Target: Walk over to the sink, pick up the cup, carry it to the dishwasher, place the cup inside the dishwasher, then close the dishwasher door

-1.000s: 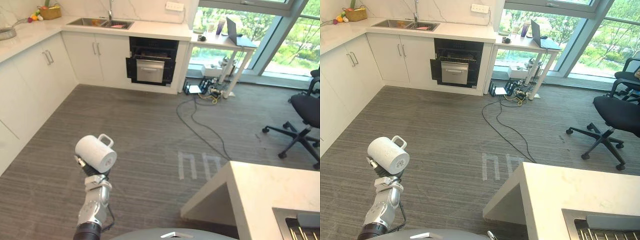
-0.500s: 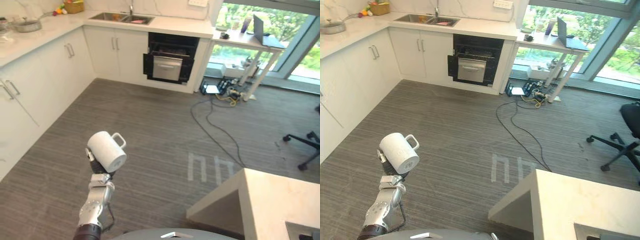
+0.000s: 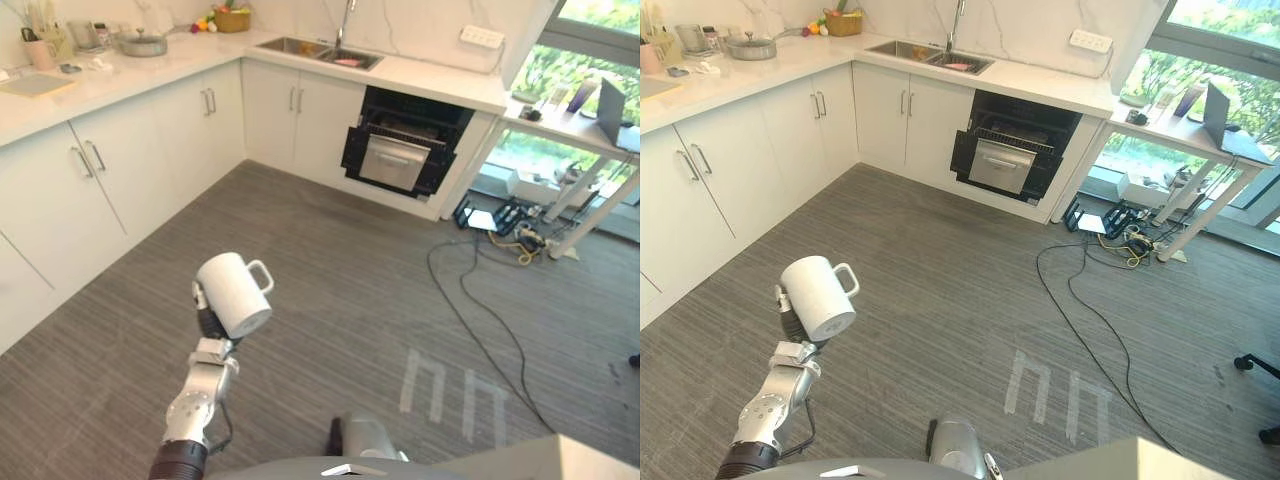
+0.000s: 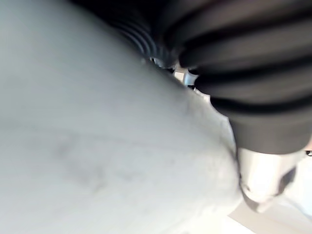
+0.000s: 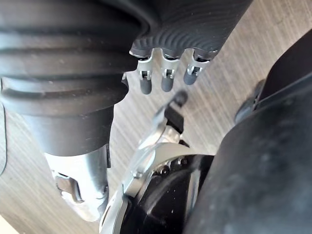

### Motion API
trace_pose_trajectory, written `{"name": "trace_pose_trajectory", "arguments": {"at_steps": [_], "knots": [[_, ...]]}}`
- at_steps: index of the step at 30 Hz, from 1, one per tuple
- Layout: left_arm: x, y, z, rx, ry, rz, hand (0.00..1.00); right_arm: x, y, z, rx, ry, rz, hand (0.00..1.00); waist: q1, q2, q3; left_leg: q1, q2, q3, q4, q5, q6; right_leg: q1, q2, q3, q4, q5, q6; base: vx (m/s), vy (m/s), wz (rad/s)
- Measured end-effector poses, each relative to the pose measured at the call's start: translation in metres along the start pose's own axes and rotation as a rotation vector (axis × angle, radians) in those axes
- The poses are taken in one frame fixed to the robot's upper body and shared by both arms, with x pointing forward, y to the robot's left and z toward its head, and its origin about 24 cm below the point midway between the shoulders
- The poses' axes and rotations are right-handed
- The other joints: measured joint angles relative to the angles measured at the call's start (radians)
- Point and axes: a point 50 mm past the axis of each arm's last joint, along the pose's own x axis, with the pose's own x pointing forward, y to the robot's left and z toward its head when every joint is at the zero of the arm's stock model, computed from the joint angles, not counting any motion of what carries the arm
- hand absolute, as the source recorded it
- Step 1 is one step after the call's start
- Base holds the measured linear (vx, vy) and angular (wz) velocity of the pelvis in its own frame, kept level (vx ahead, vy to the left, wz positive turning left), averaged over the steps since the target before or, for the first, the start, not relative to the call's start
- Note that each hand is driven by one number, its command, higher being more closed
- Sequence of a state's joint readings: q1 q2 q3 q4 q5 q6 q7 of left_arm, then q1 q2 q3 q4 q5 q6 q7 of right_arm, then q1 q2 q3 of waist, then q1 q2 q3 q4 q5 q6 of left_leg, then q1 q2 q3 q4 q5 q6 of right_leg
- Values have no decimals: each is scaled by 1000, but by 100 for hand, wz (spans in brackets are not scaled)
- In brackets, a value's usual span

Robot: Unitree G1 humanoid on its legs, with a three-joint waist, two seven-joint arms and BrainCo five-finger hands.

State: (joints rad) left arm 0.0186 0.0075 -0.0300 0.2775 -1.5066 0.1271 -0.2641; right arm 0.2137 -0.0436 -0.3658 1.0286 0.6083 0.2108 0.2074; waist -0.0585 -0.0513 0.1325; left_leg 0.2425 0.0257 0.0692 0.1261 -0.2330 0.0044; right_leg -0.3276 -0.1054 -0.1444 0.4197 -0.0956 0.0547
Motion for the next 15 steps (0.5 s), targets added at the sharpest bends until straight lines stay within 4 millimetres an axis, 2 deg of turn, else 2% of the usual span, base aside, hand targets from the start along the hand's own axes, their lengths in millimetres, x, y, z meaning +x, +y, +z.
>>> {"name": "trace_pose_trajectory", "arguments": {"at_steps": [1,2,3,4,5,6,7,8,9,10,11,12,13,14,15], "knots": [[7,-12,-3,6,15,-49,100,0,-1,-1,-20,6,-13,0,0,-4,1,22,8,1,15,-41,-18,8,8,5,-119,35,5,449,-282,24],[12,-23,-5,3,22,-98,100,-1,-5,-4,-28,17,-33,0,0,-8,-1,56,11,-5,26,-87,-32,24,4,20,-151,35,-1,623,-372,28],[14,-29,-9,-25,17,-123,100,-3,-8,-2,-25,13,-42,0,-1,4,-7,86,29,-13,33,-123,-32,24,17,17,-110,112,-24,551,-323,31],[15,-29,-12,-56,10,-122,100,-5,-14,2,-26,0,-54,0,-9,38,-24,106,62,-18,25,-153,-9,12,41,0,-50,120,-38,686,-353,35],[16,-30,-17,-87,9,-117,100,-9,-22,10,-40,-29,-76,0,-11,85,-52,121,92,-22,43,-160,-2,-1,64,-32,8,104,-66,557,-268,21],[17,-30,-19,-103,11,-116,100,-9,-23,14,-50,-38,-85,0,-6,95,-55,99,95,-14,147,-140,-20,-6,69,-38,49,70,-82,663,-346,6],[16,-28,-22,-116,13,-106,100,-7,-16,19,-56,-60,-75,0,-7,97,-57,38,104,-8,300,-69,-44,27,69,-41,60,28,-88,327,-188,-6],[16,-28,-22,-116,16,-106,100,-6,-14,20,-59,-68,-71,0,-8,94,-56,10,109,-11,384,-17,-82,53,67,-43,55,9,-86,567,-339,19],[16,-29,-25,-114,35,-124,100,-5,-11,21,-66,-86,-65,0,-11,88,-46,-79,142,-14,599,126,-187,121,69,-55,29,-24,-92,455,-243,33],[16,-30,-26,-108,46,-136,100,-5,-10,24,-76,-103,-62,0,-12,95,-41,-132,168,-7,724,196,-214,162,80,-64,7,-34,-97,666,-317,41],[15,-30,-24,-100,49,-142,100,-5,-8,28,-87,-134,-56,0,-6,103,-32,-215,222,35,937,228,-188,252,107,-69,-38,-50,-100,492,-178,20],[11,-28,-21,-97,31,-137,100,-4,-5,31,-120,-160,-46,0,4,102,-31,-275,250,80,1038,199,-142,335,124,-69,-97,-60,-100,476,-159,7],[10,-30,-19,-96,22,-146,100,-4,-1,34,-137,-178,-33,0,9,103,-33,-304,251,97,1039,180,-124,368,129,-68,-126,-61,-99,438,-123,-19],[9,-38,-17,-96,14,-178,100,-2,14,43,-165,-223,13,0,31,102,-34,-369,242,139,970,122,-80,412,135,-56,-178,-60,-96,418,-81,-43],[8,-44,-15,-97,8,-201,100,2,32,53,-162,-254,61,0,51,97,-35,-411,225,182,817,68,-67,438,135,-25,-221,-52,-83,501,-53,-58]]}}
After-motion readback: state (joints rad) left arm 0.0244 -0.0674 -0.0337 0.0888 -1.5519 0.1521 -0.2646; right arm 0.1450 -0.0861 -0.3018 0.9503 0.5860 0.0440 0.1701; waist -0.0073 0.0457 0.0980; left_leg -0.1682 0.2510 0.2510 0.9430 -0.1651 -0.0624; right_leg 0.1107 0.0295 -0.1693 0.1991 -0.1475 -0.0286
